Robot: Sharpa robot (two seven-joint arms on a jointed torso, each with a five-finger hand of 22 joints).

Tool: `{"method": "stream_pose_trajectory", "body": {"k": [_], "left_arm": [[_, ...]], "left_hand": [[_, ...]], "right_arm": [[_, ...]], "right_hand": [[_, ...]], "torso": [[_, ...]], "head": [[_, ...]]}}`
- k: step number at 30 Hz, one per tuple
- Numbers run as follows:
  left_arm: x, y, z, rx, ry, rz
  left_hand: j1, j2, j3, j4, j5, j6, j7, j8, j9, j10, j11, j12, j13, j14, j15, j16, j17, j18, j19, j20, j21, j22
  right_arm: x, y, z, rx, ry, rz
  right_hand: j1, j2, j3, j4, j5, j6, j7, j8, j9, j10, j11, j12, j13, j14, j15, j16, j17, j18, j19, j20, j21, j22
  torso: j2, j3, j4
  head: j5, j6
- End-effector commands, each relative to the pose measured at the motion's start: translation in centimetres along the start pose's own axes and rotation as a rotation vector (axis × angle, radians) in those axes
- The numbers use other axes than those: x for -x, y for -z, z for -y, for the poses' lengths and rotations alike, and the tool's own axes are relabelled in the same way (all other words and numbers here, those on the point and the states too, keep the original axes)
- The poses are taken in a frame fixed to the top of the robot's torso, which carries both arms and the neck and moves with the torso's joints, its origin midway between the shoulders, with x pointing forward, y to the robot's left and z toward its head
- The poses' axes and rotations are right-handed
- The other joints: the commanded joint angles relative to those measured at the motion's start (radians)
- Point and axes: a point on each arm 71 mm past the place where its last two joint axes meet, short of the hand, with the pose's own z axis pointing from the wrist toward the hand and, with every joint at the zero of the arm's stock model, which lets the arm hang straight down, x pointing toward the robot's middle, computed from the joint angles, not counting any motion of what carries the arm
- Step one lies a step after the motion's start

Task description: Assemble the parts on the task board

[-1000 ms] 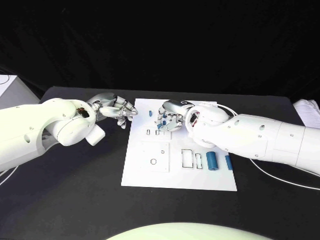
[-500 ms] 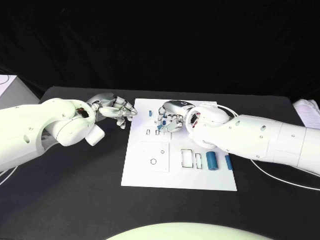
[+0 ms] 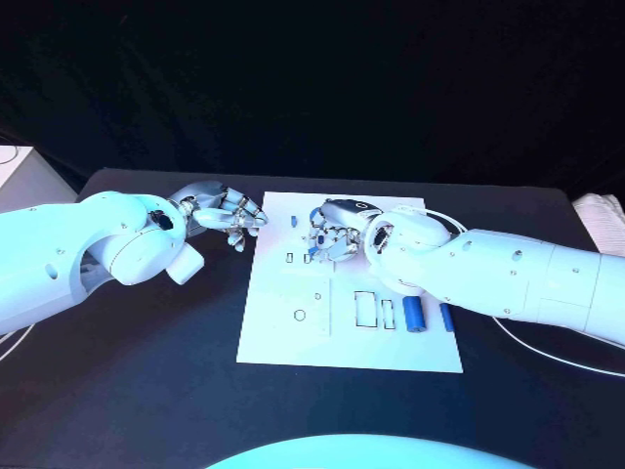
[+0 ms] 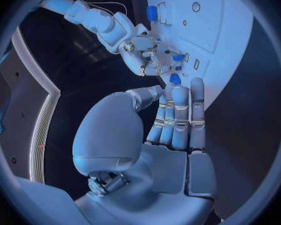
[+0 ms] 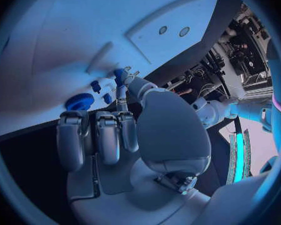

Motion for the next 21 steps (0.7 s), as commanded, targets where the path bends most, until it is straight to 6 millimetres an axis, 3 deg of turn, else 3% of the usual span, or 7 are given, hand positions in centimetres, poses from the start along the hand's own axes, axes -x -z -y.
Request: {"method": "stream_pose_trajectory", "body": {"k": [1, 13, 21], "left_arm": [[-0.04, 0.02, 0.16, -0.006, -0.002, 0.002], [-0.02, 0.04, 0.14, -0.005, -0.002, 0.002], [0.04, 0.09, 0.09, -0.004, -0.003, 0.004]], "left_hand": [[0.009, 0.002, -0.002, -0.006, 0.006, 0.006, 0.0, 0.005, -0.002, 0.003, -0.002, -0.003, -0.002, 0.002, 0.0, -0.005, -0.001, 0.015, 0.008, 0.002, -0.004, 0.0], [0.01, 0.002, -0.001, -0.007, 0.006, 0.006, 0.0, 0.005, -0.002, 0.003, -0.002, -0.003, -0.002, 0.003, 0.0, -0.004, 0.0, 0.015, 0.008, 0.002, -0.004, 0.0], [0.011, 0.002, 0.0, -0.008, 0.006, 0.006, 0.0, 0.006, -0.003, 0.003, -0.002, -0.003, -0.003, 0.003, -0.001, -0.004, 0.0, 0.015, 0.009, 0.002, -0.003, 0.0]], "right_arm": [[-0.13, 0.13, -0.11, 0.009, 0.013, 0.025], [-0.22, 0.52, -0.37, 0.024, 0.03, 0.07], [-0.34, 0.74, -0.28, 0.019, 0.048, 0.066]], "right_hand": [[-0.001, 0.004, 0.005, -0.001, 0.007, 0.036, -0.041, 0.007, 0.0, 0.037, -0.007, 0.002, 0.186, 0.104, -0.004, 0.006, 0.263, -0.018, 0.086, -0.007, 0.005, 0.244], [-0.003, -0.004, 0.009, -0.005, 0.007, 0.032, -0.04, 0.012, 0.002, 0.027, -0.007, -0.009, 0.175, 0.104, -0.004, 0.006, 0.263, -0.018, 0.086, -0.008, 0.003, 0.244], [-0.012, -0.023, 0.008, -0.008, 0.007, 0.026, -0.038, 0.018, 0.004, 0.016, -0.006, -0.022, 0.163, 0.104, 0.0, 0.006, 0.263, -0.017, 0.085, -0.007, 0.0, 0.243]], "torso": [[0.0, 0.0006, 0.0001], [0.001, 0.0004, -0.0001], [0.001, 0.0006, -0.0005]], "head": [[0.001, 0.0], [-0.001, -0.001], [0.0, -0.001]]}}
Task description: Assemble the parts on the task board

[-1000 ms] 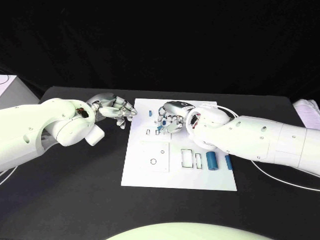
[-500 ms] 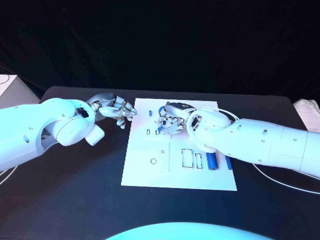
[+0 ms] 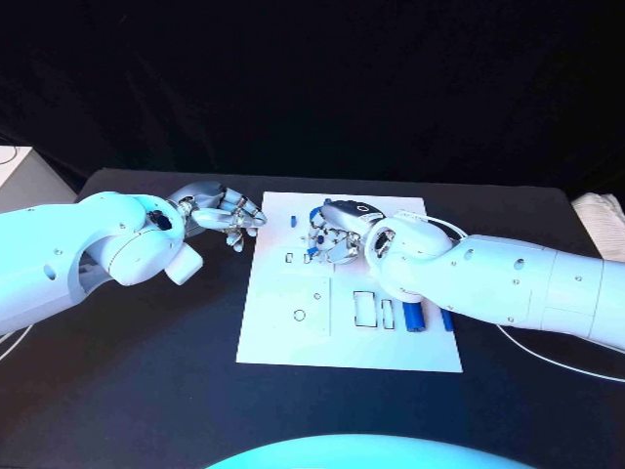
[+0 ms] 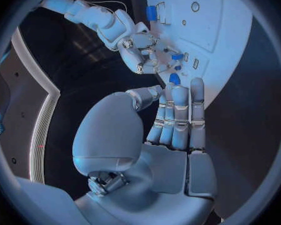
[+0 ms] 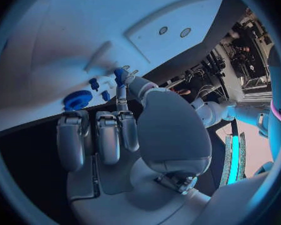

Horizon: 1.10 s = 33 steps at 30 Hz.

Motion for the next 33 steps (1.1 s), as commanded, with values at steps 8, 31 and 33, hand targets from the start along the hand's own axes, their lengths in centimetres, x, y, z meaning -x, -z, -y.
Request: {"method": "stream_pose_trajectory", "body": {"k": [8, 31, 33], "left_arm": [[-0.03, 0.04, 0.13, -0.005, -0.003, 0.0], [0.06, 0.08, 0.04, 0.001, -0.004, 0.002], [0.06, 0.08, 0.04, 0.001, -0.004, 0.002]], "left_hand": [[0.012, 0.003, 0.0, -0.009, 0.006, 0.006, 0.0, 0.006, -0.002, 0.002, -0.002, -0.003, -0.002, 0.003, -0.001, -0.004, -0.001, 0.015, 0.009, 0.001, -0.003, 0.0], [0.014, 0.003, 0.002, -0.012, 0.007, 0.006, 0.0, 0.006, -0.003, 0.002, -0.002, -0.003, -0.004, 0.004, -0.001, -0.004, -0.001, 0.015, 0.009, 0.001, -0.002, 0.0], [0.014, 0.003, 0.002, -0.012, 0.007, 0.006, 0.0, 0.006, -0.003, 0.002, -0.002, -0.003, -0.004, 0.004, -0.001, -0.004, -0.001, 0.015, 0.009, 0.001, -0.002, 0.0]], "right_arm": [[-0.27, 0.16, -0.02, -0.004, 0.038, -0.006], [-0.66, 0.17, 0.18, -0.021, 0.048, -0.026], [-0.71, 0.18, 0.18, -0.022, 0.048, -0.029]], "right_hand": [[-0.02, -0.037, -0.005, -0.005, 0.004, -0.005, -0.018, 0.005, 0.0, -0.009, 0.004, -0.033, 0.137, 0.104, 0.009, 0.006, 0.263, -0.015, 0.081, -0.001, -0.013, 0.239], [-0.03, -0.048, -0.011, -0.001, 0.004, -0.026, -0.008, 0.003, -0.002, -0.021, 0.012, -0.047, 0.125, 0.104, 0.017, 0.006, 0.263, -0.014, 0.079, 0.006, -0.02, 0.237], [-0.031, -0.051, -0.013, 0.0, 0.004, -0.029, -0.007, 0.003, -0.002, -0.022, 0.014, -0.048, 0.124, 0.104, 0.019, 0.006, 0.263, -0.014, 0.079, 0.007, -0.02, 0.236]], "torso": [[0.0, 0.0001, 0.0001], [-0.001, -0.0006, 0.0], [0.0, -0.0004, 0.0004]], "head": [[-0.001, -0.002], [-0.002, -0.003], [-0.003, -0.003]]}}
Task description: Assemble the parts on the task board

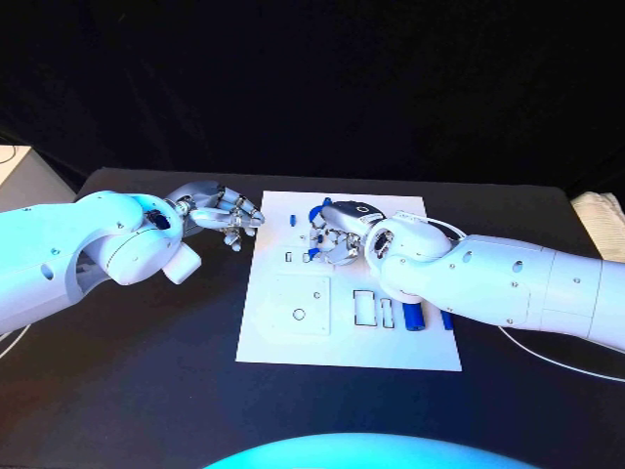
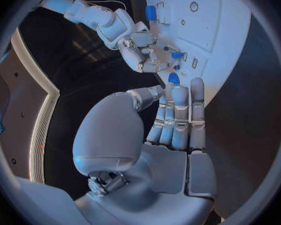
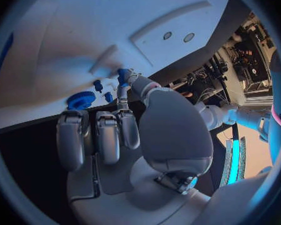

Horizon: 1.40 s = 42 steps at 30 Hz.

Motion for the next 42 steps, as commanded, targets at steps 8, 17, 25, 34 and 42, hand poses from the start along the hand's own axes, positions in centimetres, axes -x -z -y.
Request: {"method": "stream_pose_trajectory", "body": {"k": [8, 17, 25, 34, 42], "left_arm": [[-0.03, 0.0, 0.12, -0.003, -0.004, 0.0], [-0.02, -0.01, 0.1, -0.001, -0.005, 0.001], [-0.02, -0.03, 0.09, 0.001, -0.006, -0.001], [0.04, -0.04, 0.03, 0.005, -0.006, 0.0], [0.02, -0.05, 0.02, 0.007, -0.006, -0.001]], "left_hand": [[0.01, -0.001, 0.002, -0.006, 0.007, 0.006, 0.0, 0.006, -0.001, 0.002, -0.002, -0.003, -0.001, 0.004, -0.001, -0.004, 0.0, 0.015, 0.009, 0.001, -0.002, 0.0], [0.011, -0.001, 0.003, -0.007, 0.007, 0.006, 0.001, 0.007, -0.002, 0.002, -0.002, -0.002, -0.002, 0.003, -0.001, -0.005, -0.002, 0.015, 0.01, 0.001, -0.001, 0.001], [0.011, -0.001, 0.004, -0.008, 0.007, 0.006, 0.001, 0.007, -0.002, 0.002, -0.002, -0.002, -0.003, 0.004, -0.001, -0.005, -0.001, 0.015, 0.01, 0.0, -0.001, 0.001], [0.013, -0.001, 0.005, -0.01, 0.007, 0.006, 0.001, 0.007, -0.003, 0.001, -0.002, -0.002, -0.004, 0.003, -0.001, -0.006, -0.003, 0.015, 0.01, 0.0, 0.0, 0.001], [0.015, -0.001, 0.007, -0.013, 0.008, 0.006, 0.001, 0.007, -0.004, 0.001, -0.002, -0.002, -0.005, 0.003, -0.001, -0.007, -0.004, 0.015, 0.01, 0.0, 0.001, 0.002]], "right_arm": [[-0.49, 0.11, 0.05, -0.006, 0.018, -0.03], [-0.56, 0.14, 0.06, -0.006, 0.026, -0.037], [-0.46, 0.14, 0.09, -0.011, 0.025, -0.022], [-0.38, 0.15, 0.11, -0.013, 0.021, -0.011], [-0.55, 0.23, 0.37, -0.029, 0.031, -0.038]], "right_hand": [[-0.007, -0.018, -0.014, 0.003, 0.005, -0.015, 0.004, -0.004, -0.002, -0.012, 0.003, -0.009, 0.119, 0.106, 0.009, 0.006, 0.263, -0.013, 0.078, 0.01, -0.008, 0.235], [-0.023, -0.053, -0.052, 0.01, 0.054, -0.025, 0.008, 0.004, -0.002, -0.014, 0.007, -0.012, 0.117, 0.106, 0.014, 0.006, 0.263, -0.012, 0.077, 0.017, -0.013, 0.234], [-0.035, -0.055, -0.078, 0.025, 0.054, -0.037, 0.012, 0.005, -0.004, -0.02, 0.011, -0.019, 0.112, 0.106, 0.016, 0.006, 0.263, -0.011, 0.075, 0.019, -0.019, 0.232], [-0.038, -0.054, -0.098, 0.034, 0.054, -0.054, 0.018, 0.001, -0.008, -0.034, 0.015, -0.034, 0.098, 0.106, 0.02, 0.006, 0.263, -0.01, 0.073, 0.022, -0.025, 0.23], [-0.038, -0.054, -0.114, 0.042, 0.053, -0.064, 0.022, -0.001, -0.011, -0.043, 0.02, -0.044, 0.089, 0.106, 0.023, 0.006, 0.263, -0.008, 0.071, 0.025, -0.032, 0.228]], "torso": [[0.0, -0.0002, 0.0008], [0.0, -0.0001, -0.0005], [0.0, -0.0002, 0.0006], [0.0, -0.0003, 0.0002], [0.0, -0.0005, 0.0006]], "head": [[-0.001, 0.0], [0.0, -0.001], [-0.002, -0.001], [-0.001, -0.001], [-0.001, -0.001]]}}
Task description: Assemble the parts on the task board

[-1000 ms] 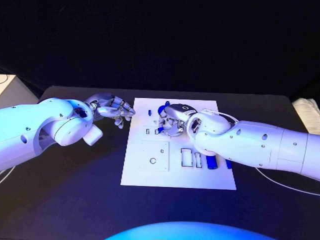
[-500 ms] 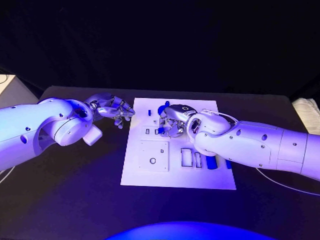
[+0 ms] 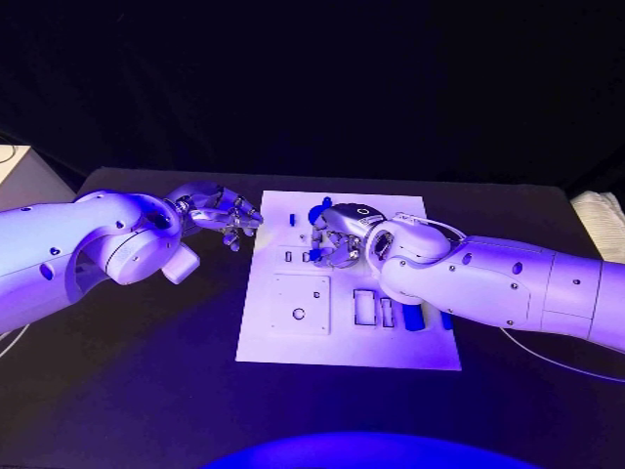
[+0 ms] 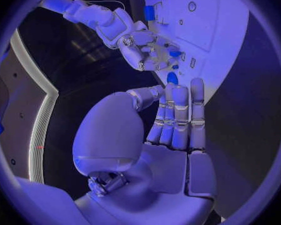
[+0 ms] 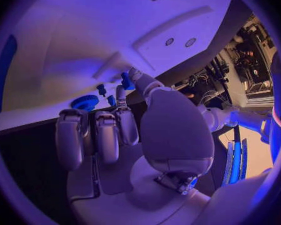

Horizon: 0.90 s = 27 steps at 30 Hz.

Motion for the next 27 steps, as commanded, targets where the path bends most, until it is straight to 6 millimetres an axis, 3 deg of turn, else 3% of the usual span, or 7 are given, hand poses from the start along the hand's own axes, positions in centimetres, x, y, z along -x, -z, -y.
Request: {"method": "stream_pose_trajectory", "body": {"k": [1, 27], "left_arm": [[-0.06, -0.02, 0.13, -0.004, -0.003, -0.004], [0.01, -0.01, 0.08, -0.002, -0.006, -0.002]], "left_hand": [[0.012, 0.003, 0.002, -0.008, 0.004, 0.006, 0.001, 0.003, -0.002, 0.0, -0.002, -0.002, -0.002, 0.003, -0.001, -0.007, 0.0, 0.015, 0.01, 0.0, 0.001, 0.001], [0.018, 0.003, 0.006, -0.015, 0.004, 0.007, 0.001, 0.004, -0.004, -0.001, -0.002, -0.002, -0.004, 0.002, -0.001, -0.008, -0.002, 0.015, 0.01, -0.001, 0.004, 0.003]], "right_arm": [[-0.2, 0.07, 0.11, -0.009, 0.019, -0.025], [-0.5, 0.39, -0.05, -0.004, 0.016, -0.049]], "right_hand": [[-0.005, -0.003, -0.008, 0.002, 0.003, -0.009, -0.002, -0.001, -0.001, -0.008, -0.001, -0.004, 0.09, 0.104, 0.007, 0.006, 0.263, -0.008, 0.072, 0.011, -0.007, 0.229], [-0.002, 0.003, -0.02, 0.01, 0.009, -0.002, -0.003, 0.006, -0.001, 0.001, -0.002, 0.004, 0.097, 0.104, 0.008, 0.006, 0.263, -0.009, 0.073, 0.012, -0.002, 0.23]], "torso": [[-0.001, -0.0001, 0.0001], [0.0, 0.0001, -0.0008]], "head": [[0.0, -0.001], [0.001, -0.002]]}}
